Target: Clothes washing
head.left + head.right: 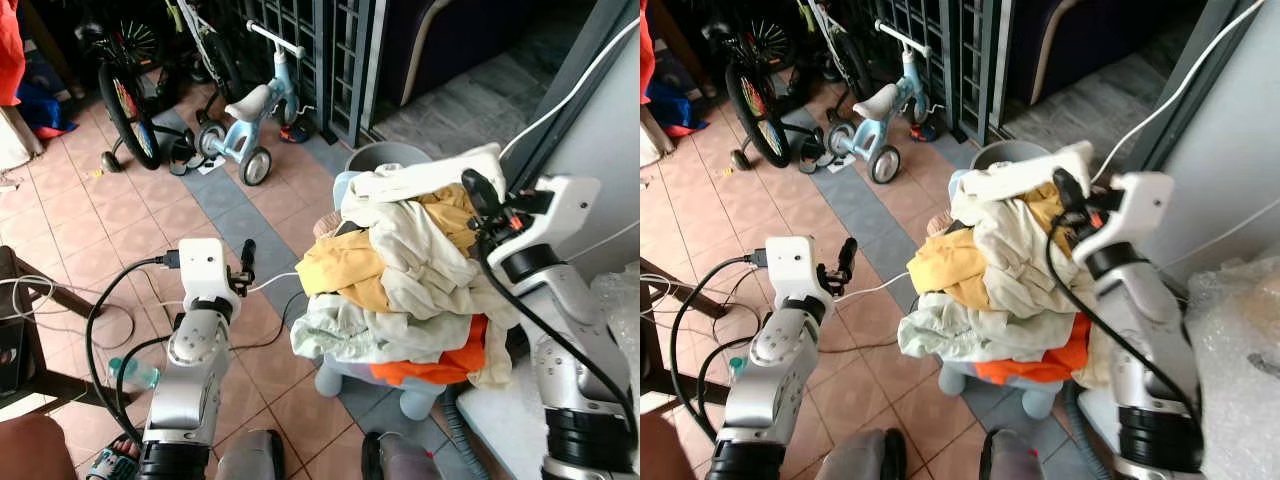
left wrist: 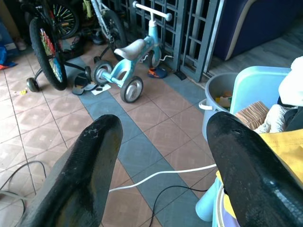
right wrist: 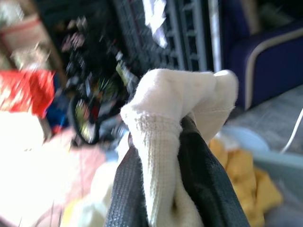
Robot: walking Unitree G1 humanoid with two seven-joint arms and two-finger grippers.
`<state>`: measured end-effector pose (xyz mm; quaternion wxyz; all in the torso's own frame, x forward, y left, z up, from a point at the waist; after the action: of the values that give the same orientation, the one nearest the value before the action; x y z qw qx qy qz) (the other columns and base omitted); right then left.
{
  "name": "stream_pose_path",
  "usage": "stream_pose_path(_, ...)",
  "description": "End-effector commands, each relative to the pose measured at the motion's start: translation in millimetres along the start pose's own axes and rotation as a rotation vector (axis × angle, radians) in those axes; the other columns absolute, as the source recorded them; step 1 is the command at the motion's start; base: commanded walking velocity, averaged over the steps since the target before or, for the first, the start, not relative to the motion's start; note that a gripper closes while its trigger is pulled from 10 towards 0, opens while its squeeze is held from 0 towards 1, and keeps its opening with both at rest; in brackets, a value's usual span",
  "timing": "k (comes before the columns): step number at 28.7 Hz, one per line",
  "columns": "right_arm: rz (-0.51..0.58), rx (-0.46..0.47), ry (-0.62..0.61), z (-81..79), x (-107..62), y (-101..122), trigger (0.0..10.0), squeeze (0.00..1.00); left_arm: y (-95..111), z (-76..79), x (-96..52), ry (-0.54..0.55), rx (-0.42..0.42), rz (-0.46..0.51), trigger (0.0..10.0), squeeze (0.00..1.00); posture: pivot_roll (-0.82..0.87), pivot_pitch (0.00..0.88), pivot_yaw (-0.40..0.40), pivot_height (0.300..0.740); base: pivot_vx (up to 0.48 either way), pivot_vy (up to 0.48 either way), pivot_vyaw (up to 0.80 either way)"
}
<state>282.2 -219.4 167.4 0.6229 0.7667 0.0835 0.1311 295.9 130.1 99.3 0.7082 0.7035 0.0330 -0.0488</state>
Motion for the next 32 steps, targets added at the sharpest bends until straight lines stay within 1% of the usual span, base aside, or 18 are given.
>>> stream_pose_path(1, -0.069, 0.025, 0.086, -8.5, -8.4, -9.5, 0.0, 0.0, -1.8, -0.3, 1.6, -0.008, 0.007, -0.01, 10.0, 0.0, -0.06, 0.114, 0.079, 0.74, 0.0, 0.0, 0.0)
stream_pose_path(2, -0.193, -0.041, 0.207, -19.6, -23.1, -27.2, 0.0, 0.0, -1.5, 0.9, 2.4, -0.015, 0.007, -0.009, 10.0, 0.0, -0.06, 0.114, 0.084, 0.74, 0.0, 0.0, 0.0)
stream_pose_path(3, -0.193, -0.041, 0.207, -19.6, -23.1, -27.2, 0.0, 0.0, -1.5, 0.9, 2.4, -0.015, 0.007, -0.009, 10.0, 0.0, -0.06, 0.114, 0.084, 0.74, 0.0, 0.0, 0.0)
stream_pose_path(4, -0.319, -0.079, 0.356, -33.6, -39.4, -43.5, 0.0, 0.0, -1.1, 1.7, 3.3, -0.021, 0.01, -0.008, 10.0, 0.0, -0.07, 0.114, 0.088, 0.74, 0.0, 0.0, 0.0)
stream_pose_path(5, -0.354, -0.092, 0.397, -36.9, -43.3, -47.5, 0.0, 0.0, -0.9, 1.8, 3.6, -0.022, 0.01, -0.008, 10.0, 0.0, -0.07, 0.114, 0.089, 0.74, 0.0, 0.0, 0.0)
stream_pose_path(7, -0.408, -0.142, 0.494, -43.3, -48.5, -52.6, 0.0, 0.32, -0.8, 2.2, 4.4, -0.024, 0.012, -0.008, 10.0, 0.0, -0.07, 0.112, 0.089, 0.74, 0.0, 0.0, 0.0)
stream_pose_path(8, -0.414, -0.158, 0.514, -44.6, -48.8, -53.1, 0.0, 0.32, -0.7, 2.3, 4.5, -0.024, 0.012, -0.007, 10.0, 0.0, -0.07, 0.112, 0.089, 0.74, 0.0, 0.0, 0.0)
stream_pose_path(9, -0.411, -0.168, 0.486, -42.0, -41.1, -51.2, 7.1, 1.0, -0.4, 2.7, 4.6, -0.025, 0.013, -0.006, 10.0, 0.0, -0.06, 0.11, 0.089, 0.74, 0.0, 0.0, 0.0)
stream_pose_path(10, -0.395, -0.172, 0.479, -42.0, -35.7, -48.6, 9.2, 1.0, -0.3, 3.0, 4.7, -0.025, 0.014, -0.006, 10.0, 0.0, -0.06, 0.106, 0.088, 0.74, 0.0, 0.0, 0.0)
stream_pose_path(11, -0.384, -0.175, 0.477, -42.3, -32.5, -46.7, 9.2, 1.0, -0.3, 3.2, 4.8, -0.026, 0.014, -0.005, 10.0, 0.0, -0.06, 0.106, 0.088, 0.74, 0.0, 0.0, 0.0)
stream_pose_path(12, -0.323, -0.19, 0.485, -49.0, -20.4, -39.4, 10.0, 1.0, -0.3, 2.9, 4.6, -0.024, 0.015, -0.004, 10.0, 0.0, -0.05, 0.104, 0.085, 0.74, 0.0, 0.0, 0.0)
stream_pose_path(15, -0.207, -0.227, 0.472, -63.9, 1.1, -26.9, 10.0, 1.0, -0.5, 1.6, 3.9, -0.019, 0.018, -0.003, 10.0, 0.0, -0.04, 0.099, 0.077, 0.74, 0.0, 0.0, 0.0)
stream_pose_path(17, -0.163, -0.255, 0.45, -69.3, 9.7, -23.7, 10.0, 1.0, -0.5, 0.9, 3.7, -0.015, 0.019, -0.002, 10.0, 0.0, -0.04, 0.097, 0.075, 0.74, 0.0, 0.0, 0.0)
stream_pose_path(20, -0.119, -0.307, 0.377, -74.7, 21.8, -26.9, 10.0, 1.0, -0.6, 0.6, 3.2, -0.008, 0.02, -0.001, 10.0, 0.0, -0.03, 0.096, 0.071, 0.74, 0.0, 0.0, 0.0)
stream_pose_path(21, -0.119, -0.307, 0.377, -74.7, 21.8, -26.9, 10.0, 1.0, -0.6, 0.6, 3.2, -0.008, 0.02, -0.001, 10.0, 0.0, -0.03, 0.096, 0.071, 0.74, 0.0, 0.0, 0.0)
stream_pose_path(22, -0.128, -0.347, 0.334, -73.3, 24.9, -32.7, 10.0, 1.0, -0.6, 0.5, 2.9, -0.006, 0.021, 0.0, 10.0, 0.0, -0.03, 0.096, 0.071, 0.74, 0.0, 0.0, 0.0)
stream_pose_path(26, -0.169, -0.476, 0.295, -73.8, 22.3, -51.6, 10.0, 1.0, -0.6, -1.2, 1.6, -0.002, 0.025, 0.002, 10.0, 0.0, -0.02, 0.098, 0.073, 0.74, 0.0, 0.0, 0.0)
stream_pose_path(32, -0.188, -0.52, 0.391, -67.3, 8.8, -49.6, 10.0, 1.0, -1.0, 0.4, 2.6, -0.012, 0.028, -0.002, 10.0, 0.0, -0.04, 0.106, 0.081, 0.74, 0.0, 0.0, 0.0)
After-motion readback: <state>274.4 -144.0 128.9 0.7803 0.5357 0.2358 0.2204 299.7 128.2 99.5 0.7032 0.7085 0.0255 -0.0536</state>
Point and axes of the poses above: a point about 5 cm out from each wrist's last joint towards the gripper, its own x axis pointing out of the wrist towards the gripper, its own y axis along the axis of the wrist's last joint, z = x × y, the point moved 2 cm from there along x, pointing out of the wrist towards the gripper, and after that the axes turned 2 degrees about x, right-handed, at the moved point
